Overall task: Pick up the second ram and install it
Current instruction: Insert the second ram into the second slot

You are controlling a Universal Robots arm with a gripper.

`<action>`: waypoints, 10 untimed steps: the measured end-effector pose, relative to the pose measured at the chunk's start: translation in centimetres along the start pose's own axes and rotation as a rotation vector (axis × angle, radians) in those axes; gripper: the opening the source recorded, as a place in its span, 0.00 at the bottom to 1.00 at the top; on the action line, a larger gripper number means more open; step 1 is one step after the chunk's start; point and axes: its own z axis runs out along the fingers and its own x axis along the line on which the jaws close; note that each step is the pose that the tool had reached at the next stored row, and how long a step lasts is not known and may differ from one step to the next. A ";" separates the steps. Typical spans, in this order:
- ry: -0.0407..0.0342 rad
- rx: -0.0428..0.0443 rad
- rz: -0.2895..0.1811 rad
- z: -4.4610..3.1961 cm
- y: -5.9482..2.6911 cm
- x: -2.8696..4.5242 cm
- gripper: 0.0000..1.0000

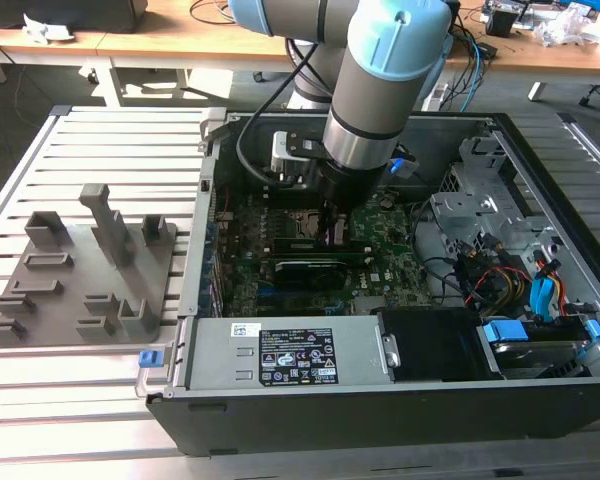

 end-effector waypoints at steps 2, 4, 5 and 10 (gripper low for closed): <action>-0.0009 0.0005 0.008 0.10 -0.01 -0.04 0.14; -0.0010 0.0008 0.012 0.20 -0.01 -0.07 0.14; -0.0013 0.0009 0.012 0.24 -0.02 -0.07 0.14; -0.0019 0.0011 0.011 0.21 -0.02 -0.08 0.14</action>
